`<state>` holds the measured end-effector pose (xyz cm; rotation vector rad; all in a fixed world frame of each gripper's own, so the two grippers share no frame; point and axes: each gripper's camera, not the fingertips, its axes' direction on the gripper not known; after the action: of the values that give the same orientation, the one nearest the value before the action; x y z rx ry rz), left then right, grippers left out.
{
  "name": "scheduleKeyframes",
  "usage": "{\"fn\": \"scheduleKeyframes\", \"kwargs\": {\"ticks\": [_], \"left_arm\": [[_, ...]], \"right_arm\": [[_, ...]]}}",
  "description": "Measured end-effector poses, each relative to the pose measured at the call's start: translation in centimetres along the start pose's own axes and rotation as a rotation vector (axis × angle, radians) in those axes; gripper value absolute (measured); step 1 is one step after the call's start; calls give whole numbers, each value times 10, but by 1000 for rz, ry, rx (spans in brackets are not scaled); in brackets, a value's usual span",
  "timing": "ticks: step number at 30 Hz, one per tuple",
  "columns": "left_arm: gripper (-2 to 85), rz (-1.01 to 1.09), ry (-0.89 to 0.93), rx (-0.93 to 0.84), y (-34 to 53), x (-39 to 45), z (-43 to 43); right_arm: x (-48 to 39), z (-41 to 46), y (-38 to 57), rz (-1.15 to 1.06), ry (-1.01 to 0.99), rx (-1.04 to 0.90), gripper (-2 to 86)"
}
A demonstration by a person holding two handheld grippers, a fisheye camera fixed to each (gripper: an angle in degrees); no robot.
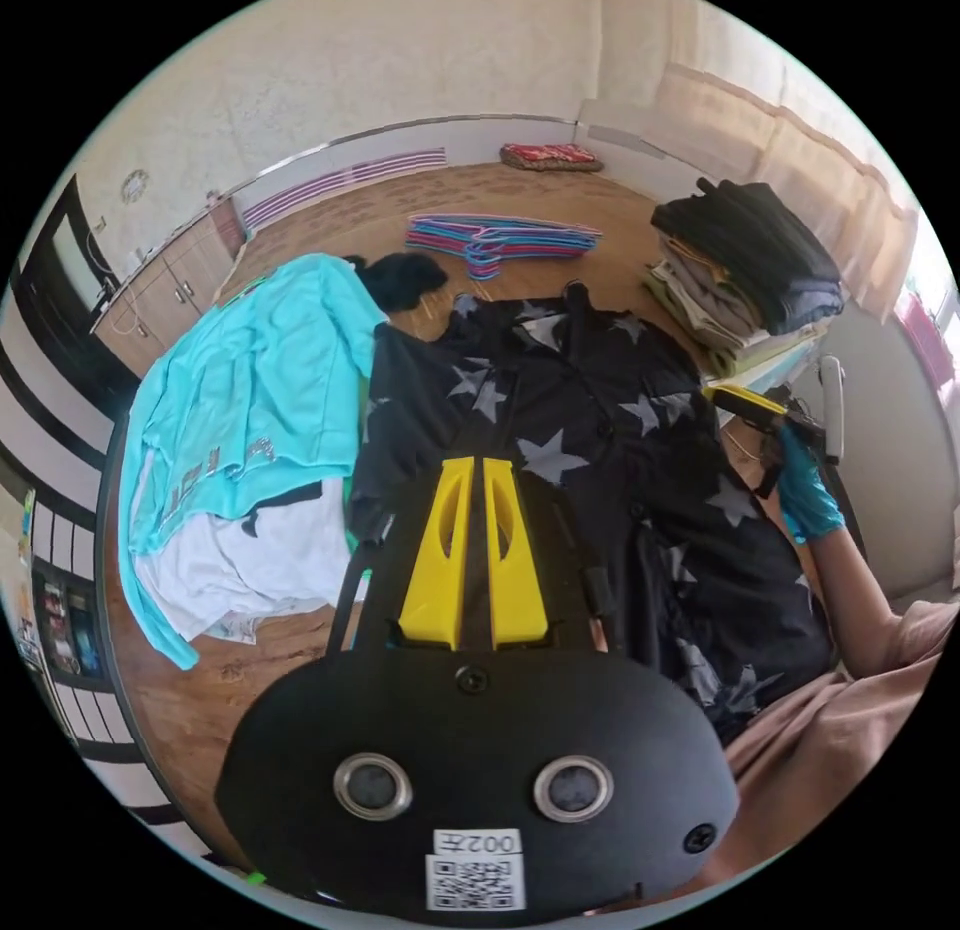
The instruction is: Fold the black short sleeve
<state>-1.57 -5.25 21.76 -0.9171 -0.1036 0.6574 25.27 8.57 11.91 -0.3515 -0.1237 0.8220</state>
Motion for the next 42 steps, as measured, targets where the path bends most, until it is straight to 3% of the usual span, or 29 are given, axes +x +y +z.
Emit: {"fn": "scheduleKeyframes", "kwargs": {"ticks": [10, 22, 33, 39, 42], "left_arm": [[-16, 144, 39, 39, -70, 79, -12], [-15, 260, 75, 53, -159, 151, 6], [52, 395, 312, 0, -262, 220, 85], [69, 409, 220, -47, -307, 256, 130], [30, 387, 157, -77, -319, 264, 145]], "right_arm": [[23, -25, 4, -3, -57, 29, 8], [-6, -70, 25, -329, -115, 71, -3], [-20, -78, 44, -437, -133, 43, -3], [-26, -77, 49, -491, -136, 15, -2], [-28, -80, 52, -512, -133, 14, -2]]}}
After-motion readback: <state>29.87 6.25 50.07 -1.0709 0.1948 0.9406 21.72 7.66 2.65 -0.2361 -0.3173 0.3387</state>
